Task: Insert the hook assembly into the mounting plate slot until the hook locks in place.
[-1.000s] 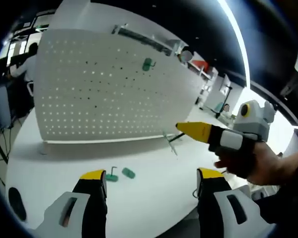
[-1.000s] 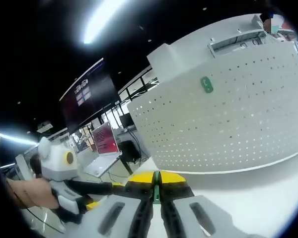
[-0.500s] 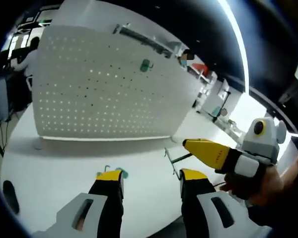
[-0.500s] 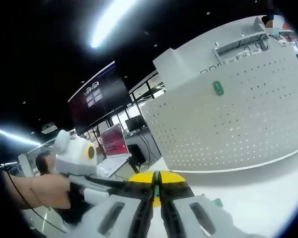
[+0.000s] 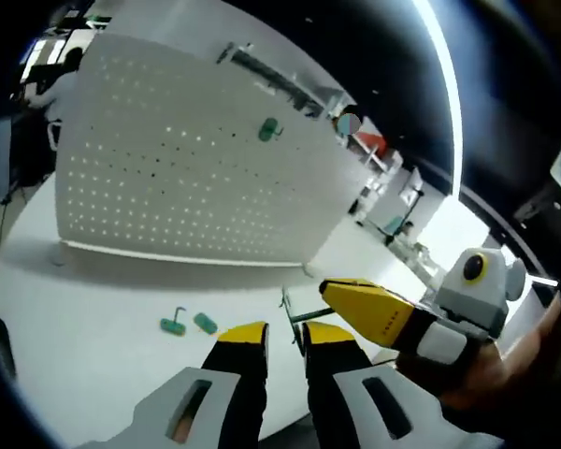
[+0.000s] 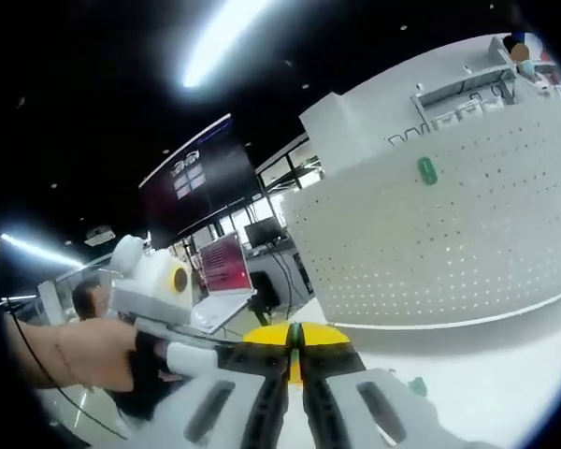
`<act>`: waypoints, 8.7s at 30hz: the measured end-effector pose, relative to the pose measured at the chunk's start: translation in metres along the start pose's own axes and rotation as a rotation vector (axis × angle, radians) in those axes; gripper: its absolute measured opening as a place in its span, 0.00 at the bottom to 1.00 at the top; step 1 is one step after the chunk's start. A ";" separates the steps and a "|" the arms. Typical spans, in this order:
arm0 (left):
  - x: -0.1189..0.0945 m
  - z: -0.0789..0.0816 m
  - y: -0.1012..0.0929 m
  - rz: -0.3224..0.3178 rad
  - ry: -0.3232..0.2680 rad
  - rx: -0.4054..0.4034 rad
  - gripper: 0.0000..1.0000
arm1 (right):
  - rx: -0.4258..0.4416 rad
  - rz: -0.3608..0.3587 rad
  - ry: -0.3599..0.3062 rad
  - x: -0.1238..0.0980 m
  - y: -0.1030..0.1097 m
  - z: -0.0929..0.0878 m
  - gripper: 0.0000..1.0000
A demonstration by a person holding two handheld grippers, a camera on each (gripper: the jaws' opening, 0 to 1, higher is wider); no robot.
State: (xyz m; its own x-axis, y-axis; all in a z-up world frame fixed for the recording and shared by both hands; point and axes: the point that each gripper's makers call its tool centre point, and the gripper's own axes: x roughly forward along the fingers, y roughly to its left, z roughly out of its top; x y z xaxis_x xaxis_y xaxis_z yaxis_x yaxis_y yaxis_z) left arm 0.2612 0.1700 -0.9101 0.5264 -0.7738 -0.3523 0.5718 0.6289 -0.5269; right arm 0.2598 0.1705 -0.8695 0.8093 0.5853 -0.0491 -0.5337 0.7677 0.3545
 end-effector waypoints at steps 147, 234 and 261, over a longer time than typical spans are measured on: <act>-0.020 0.024 -0.007 0.094 -0.198 0.388 0.96 | -0.254 -0.047 0.008 0.014 -0.029 0.054 0.00; -0.021 0.005 0.060 0.195 -0.083 0.260 0.93 | -0.323 -0.553 -0.263 0.083 -0.232 0.171 0.00; -0.028 0.008 0.068 0.224 -0.097 0.245 0.90 | -0.338 -0.615 -0.237 0.084 -0.241 0.172 0.10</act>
State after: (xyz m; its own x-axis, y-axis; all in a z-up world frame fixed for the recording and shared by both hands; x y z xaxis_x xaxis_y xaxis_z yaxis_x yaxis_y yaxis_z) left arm 0.2902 0.2350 -0.9294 0.7065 -0.6109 -0.3573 0.5630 0.7911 -0.2392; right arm 0.4987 -0.0097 -0.7988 0.9973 -0.0192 0.0706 0.0179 0.9996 0.0196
